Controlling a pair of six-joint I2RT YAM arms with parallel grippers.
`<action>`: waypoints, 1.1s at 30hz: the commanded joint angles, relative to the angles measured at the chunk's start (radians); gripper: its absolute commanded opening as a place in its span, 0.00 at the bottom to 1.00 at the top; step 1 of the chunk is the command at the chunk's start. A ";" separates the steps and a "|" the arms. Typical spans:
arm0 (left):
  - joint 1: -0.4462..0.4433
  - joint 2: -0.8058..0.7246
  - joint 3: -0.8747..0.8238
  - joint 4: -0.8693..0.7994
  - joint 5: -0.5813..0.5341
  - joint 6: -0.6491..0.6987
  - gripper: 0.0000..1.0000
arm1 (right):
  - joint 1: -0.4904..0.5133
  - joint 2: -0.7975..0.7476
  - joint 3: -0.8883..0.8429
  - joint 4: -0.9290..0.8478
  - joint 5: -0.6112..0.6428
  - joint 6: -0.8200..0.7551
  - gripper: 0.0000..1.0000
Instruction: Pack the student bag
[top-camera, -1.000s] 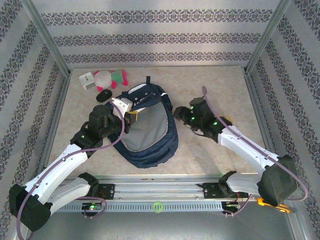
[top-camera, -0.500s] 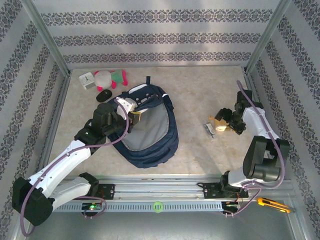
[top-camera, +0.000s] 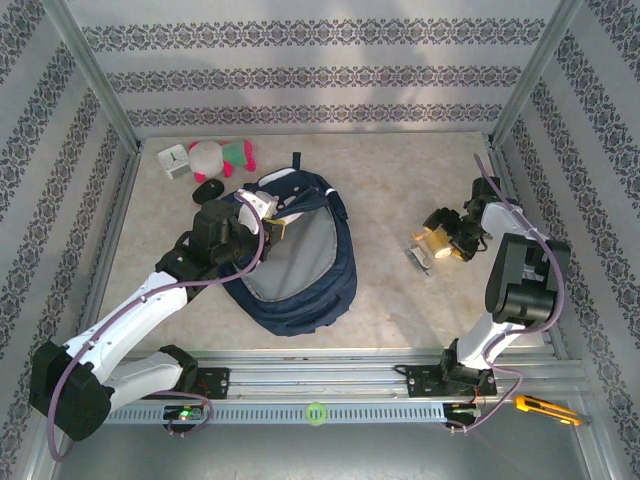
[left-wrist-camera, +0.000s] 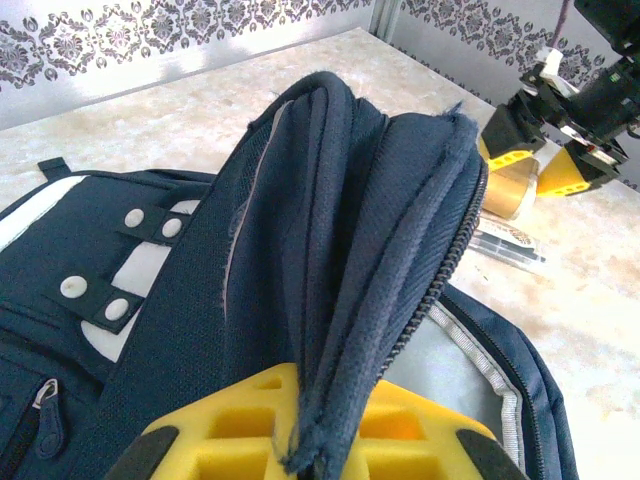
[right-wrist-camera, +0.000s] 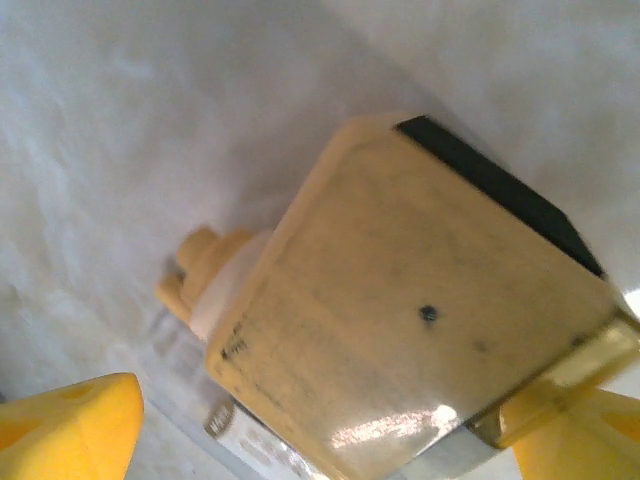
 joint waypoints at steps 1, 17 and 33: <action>-0.012 0.009 0.042 0.111 -0.011 0.006 0.00 | -0.006 0.030 0.086 0.015 -0.015 -0.030 0.91; -0.011 0.029 0.032 0.121 -0.005 0.024 0.00 | 0.089 0.138 0.229 -0.232 0.188 -0.150 0.92; -0.004 0.037 0.039 0.126 -0.017 0.031 0.00 | 0.125 0.255 0.364 -0.200 0.223 -0.168 0.92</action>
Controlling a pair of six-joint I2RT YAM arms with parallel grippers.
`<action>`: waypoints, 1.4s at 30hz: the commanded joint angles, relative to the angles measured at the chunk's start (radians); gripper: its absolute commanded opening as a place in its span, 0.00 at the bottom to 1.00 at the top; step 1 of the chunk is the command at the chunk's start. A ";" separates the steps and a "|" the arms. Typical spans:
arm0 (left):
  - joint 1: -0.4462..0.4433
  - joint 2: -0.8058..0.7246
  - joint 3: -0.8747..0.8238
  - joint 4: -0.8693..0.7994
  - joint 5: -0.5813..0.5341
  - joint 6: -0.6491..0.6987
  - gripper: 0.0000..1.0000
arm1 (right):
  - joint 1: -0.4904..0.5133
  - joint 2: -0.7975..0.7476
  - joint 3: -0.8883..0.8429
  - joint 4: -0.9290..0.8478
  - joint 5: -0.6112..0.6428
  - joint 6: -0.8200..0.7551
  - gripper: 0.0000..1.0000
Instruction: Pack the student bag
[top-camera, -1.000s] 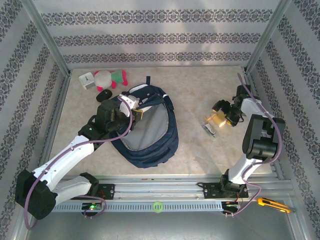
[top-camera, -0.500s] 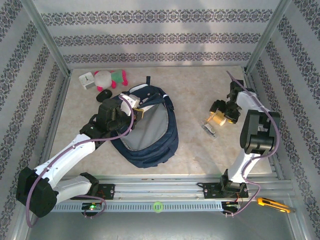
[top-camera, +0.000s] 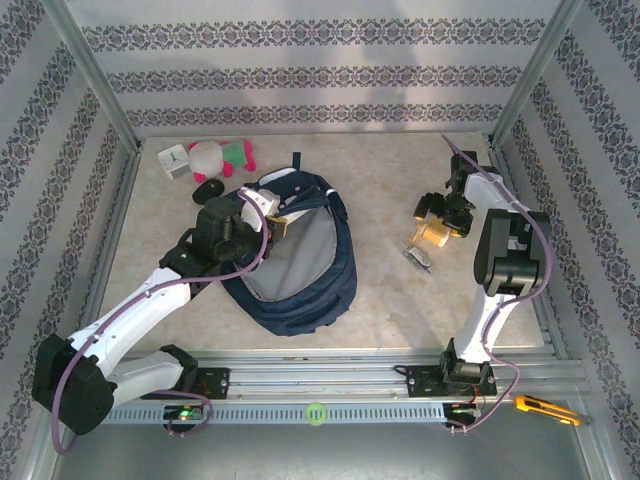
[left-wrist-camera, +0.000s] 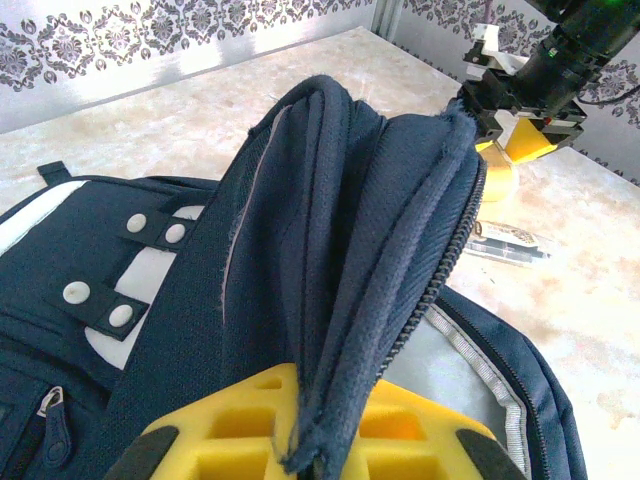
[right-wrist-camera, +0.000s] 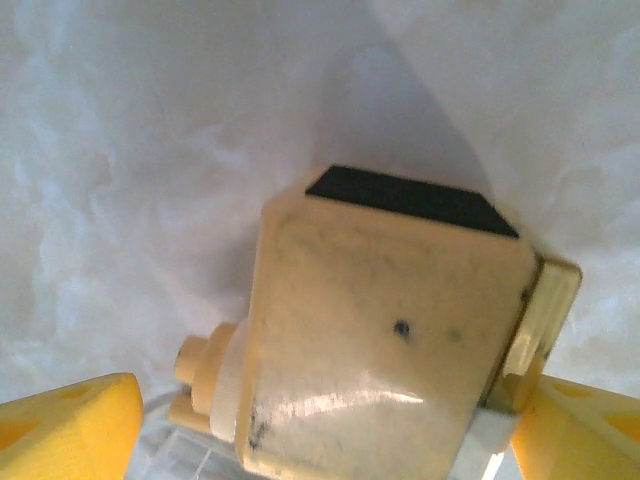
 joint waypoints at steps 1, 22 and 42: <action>-0.004 0.007 0.030 0.105 -0.014 0.021 0.00 | 0.011 0.044 0.053 -0.009 0.044 -0.007 0.91; 0.001 0.010 0.041 0.130 0.008 -0.006 0.00 | 0.014 0.113 0.111 -0.024 0.134 -0.011 0.59; 0.002 -0.028 0.075 0.142 0.003 -0.032 0.00 | 0.294 -0.443 -0.083 -0.065 -0.239 0.230 0.54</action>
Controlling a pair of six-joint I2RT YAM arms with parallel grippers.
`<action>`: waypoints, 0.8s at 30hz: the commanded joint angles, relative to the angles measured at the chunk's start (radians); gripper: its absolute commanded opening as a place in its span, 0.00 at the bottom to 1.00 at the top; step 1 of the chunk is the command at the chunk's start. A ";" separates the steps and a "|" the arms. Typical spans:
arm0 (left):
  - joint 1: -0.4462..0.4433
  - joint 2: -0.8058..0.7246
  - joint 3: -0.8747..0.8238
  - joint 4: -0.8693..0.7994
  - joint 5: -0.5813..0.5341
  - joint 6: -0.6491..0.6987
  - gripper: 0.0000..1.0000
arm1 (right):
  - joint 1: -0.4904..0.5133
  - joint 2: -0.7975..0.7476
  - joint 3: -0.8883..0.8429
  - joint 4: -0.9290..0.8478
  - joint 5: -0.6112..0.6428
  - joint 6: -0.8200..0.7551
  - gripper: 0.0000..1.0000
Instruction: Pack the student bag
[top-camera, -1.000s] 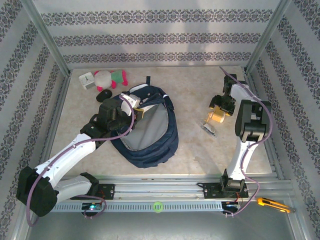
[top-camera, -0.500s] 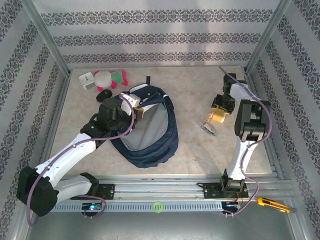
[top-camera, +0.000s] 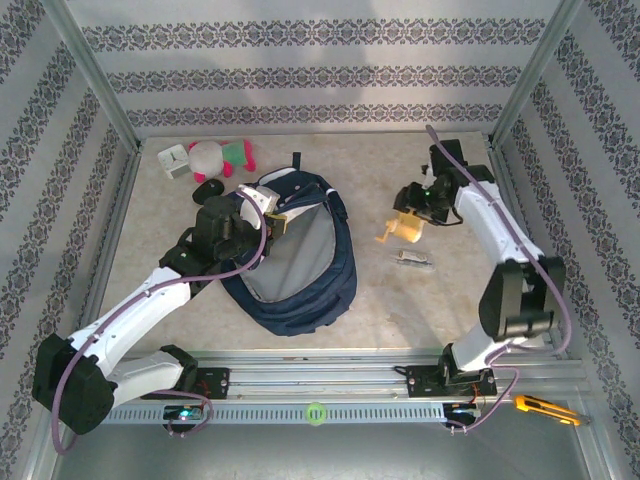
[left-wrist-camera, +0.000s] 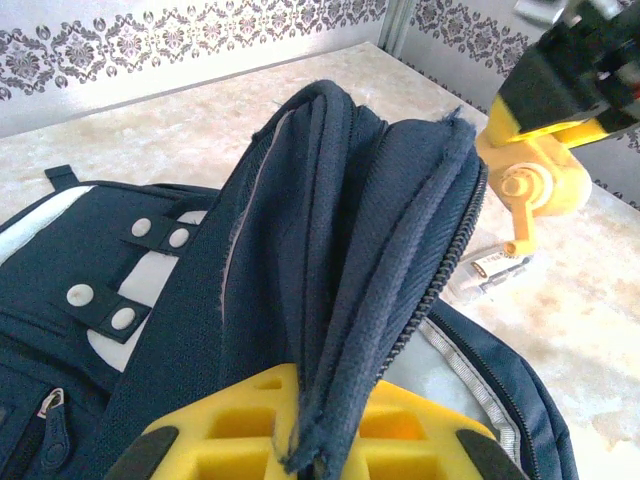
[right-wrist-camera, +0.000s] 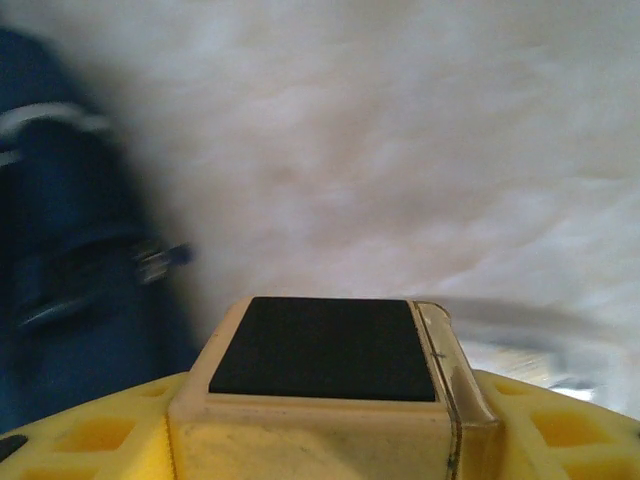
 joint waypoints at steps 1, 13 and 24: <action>0.001 -0.026 0.074 0.126 0.022 0.010 0.00 | 0.089 -0.087 -0.019 -0.006 -0.115 0.154 0.54; 0.000 0.021 0.130 0.214 0.102 -0.061 0.00 | 0.512 -0.140 -0.206 0.493 -0.124 0.668 0.55; 0.001 0.035 0.153 0.241 0.125 -0.070 0.00 | 0.560 0.038 -0.248 0.700 -0.057 0.798 0.66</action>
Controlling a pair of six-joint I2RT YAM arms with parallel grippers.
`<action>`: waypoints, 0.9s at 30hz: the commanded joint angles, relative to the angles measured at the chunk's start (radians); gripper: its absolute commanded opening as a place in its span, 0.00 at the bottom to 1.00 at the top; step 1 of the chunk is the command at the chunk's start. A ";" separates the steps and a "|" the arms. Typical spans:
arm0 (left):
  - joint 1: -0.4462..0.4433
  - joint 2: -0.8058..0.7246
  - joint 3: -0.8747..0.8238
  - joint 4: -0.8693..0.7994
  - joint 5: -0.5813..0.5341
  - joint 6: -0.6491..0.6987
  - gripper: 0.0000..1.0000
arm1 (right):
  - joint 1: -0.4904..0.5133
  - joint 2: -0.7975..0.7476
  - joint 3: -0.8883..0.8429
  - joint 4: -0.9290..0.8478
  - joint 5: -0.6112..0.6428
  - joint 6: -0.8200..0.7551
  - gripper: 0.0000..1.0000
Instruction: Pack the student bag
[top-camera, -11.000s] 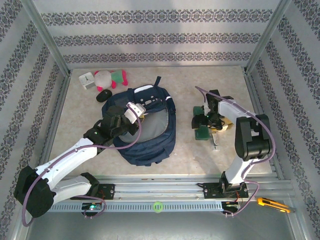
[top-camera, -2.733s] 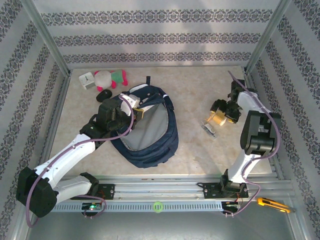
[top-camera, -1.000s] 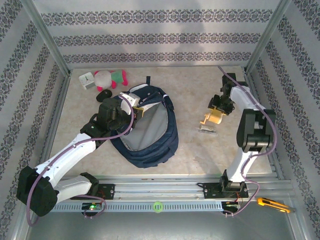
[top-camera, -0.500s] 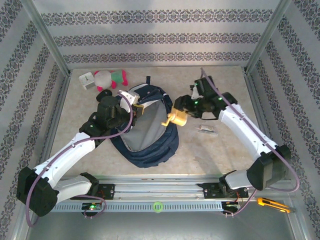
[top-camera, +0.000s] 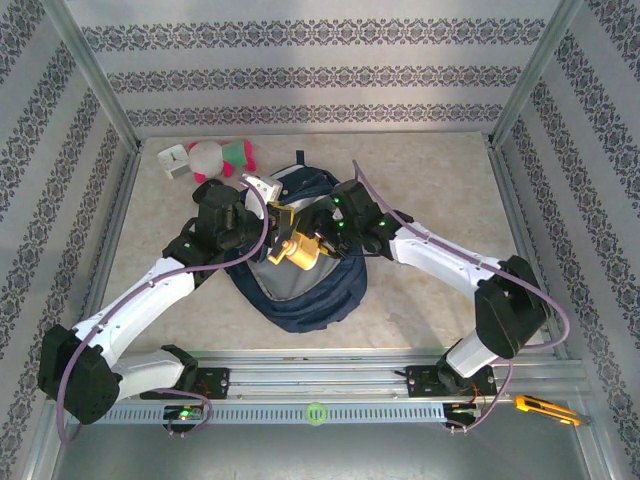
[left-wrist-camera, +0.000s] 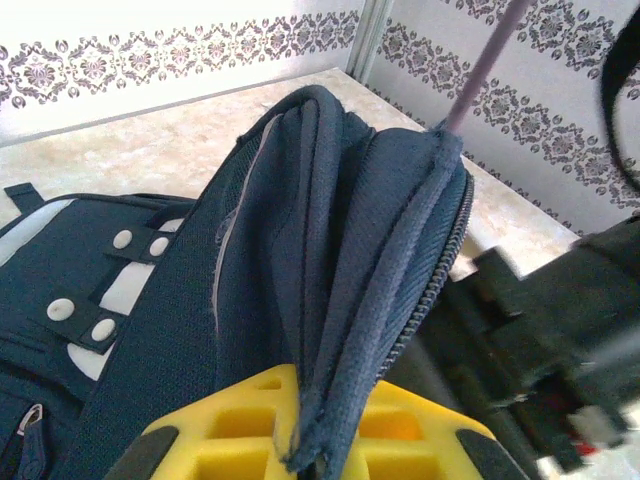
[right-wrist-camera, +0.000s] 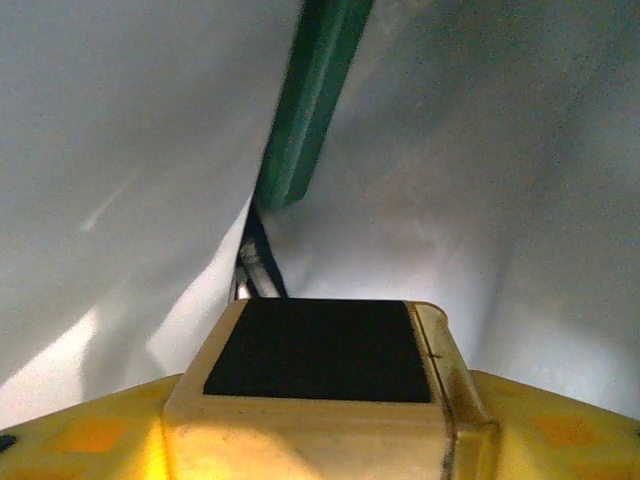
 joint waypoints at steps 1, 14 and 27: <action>-0.001 -0.023 0.072 0.227 0.057 -0.012 0.00 | 0.002 0.033 -0.012 0.094 0.049 0.061 0.67; -0.001 -0.020 0.047 0.188 0.056 0.022 0.00 | 0.010 -0.113 -0.158 0.097 0.094 0.044 0.74; 0.034 -0.172 -0.053 -0.010 -0.037 -0.073 0.67 | -0.042 -0.480 -0.086 -0.189 0.156 -0.532 0.74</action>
